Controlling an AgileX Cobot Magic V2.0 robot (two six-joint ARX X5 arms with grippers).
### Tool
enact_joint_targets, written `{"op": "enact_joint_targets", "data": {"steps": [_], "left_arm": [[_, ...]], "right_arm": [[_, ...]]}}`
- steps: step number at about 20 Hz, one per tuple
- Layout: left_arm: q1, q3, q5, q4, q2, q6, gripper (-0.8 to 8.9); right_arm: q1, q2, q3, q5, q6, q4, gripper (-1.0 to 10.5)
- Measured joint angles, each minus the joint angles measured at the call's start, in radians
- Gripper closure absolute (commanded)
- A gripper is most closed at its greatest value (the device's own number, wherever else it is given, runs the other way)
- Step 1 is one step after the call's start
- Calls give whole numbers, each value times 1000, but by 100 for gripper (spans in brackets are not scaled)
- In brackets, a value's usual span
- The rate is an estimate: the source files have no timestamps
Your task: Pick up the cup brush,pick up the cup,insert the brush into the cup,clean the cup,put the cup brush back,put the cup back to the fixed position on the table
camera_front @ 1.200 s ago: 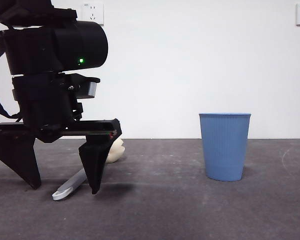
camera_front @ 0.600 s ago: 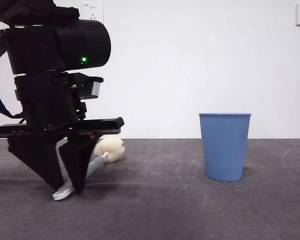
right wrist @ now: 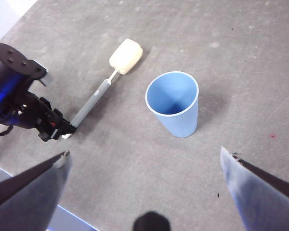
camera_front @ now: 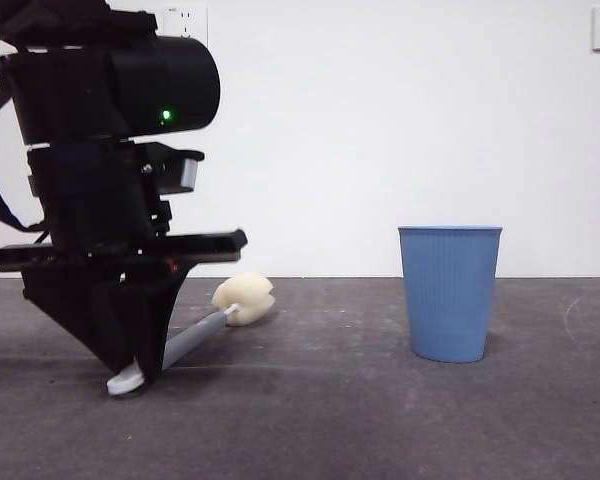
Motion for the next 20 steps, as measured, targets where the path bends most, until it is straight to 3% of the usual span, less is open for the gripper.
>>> {"op": "enact_joint_targets", "data": {"steps": [9,15,20], "left_arm": [[0,0,2,-43,-266,37,821],[0,0,20,-83,-551,71,821],[1,0,20,-146,-697,80,821]], "right_arm": [[16,20,-7,-1,-1,32,288],[21,85,-229,-50,9,235,288],[48,159,-372,-50,108,452,289]]}}
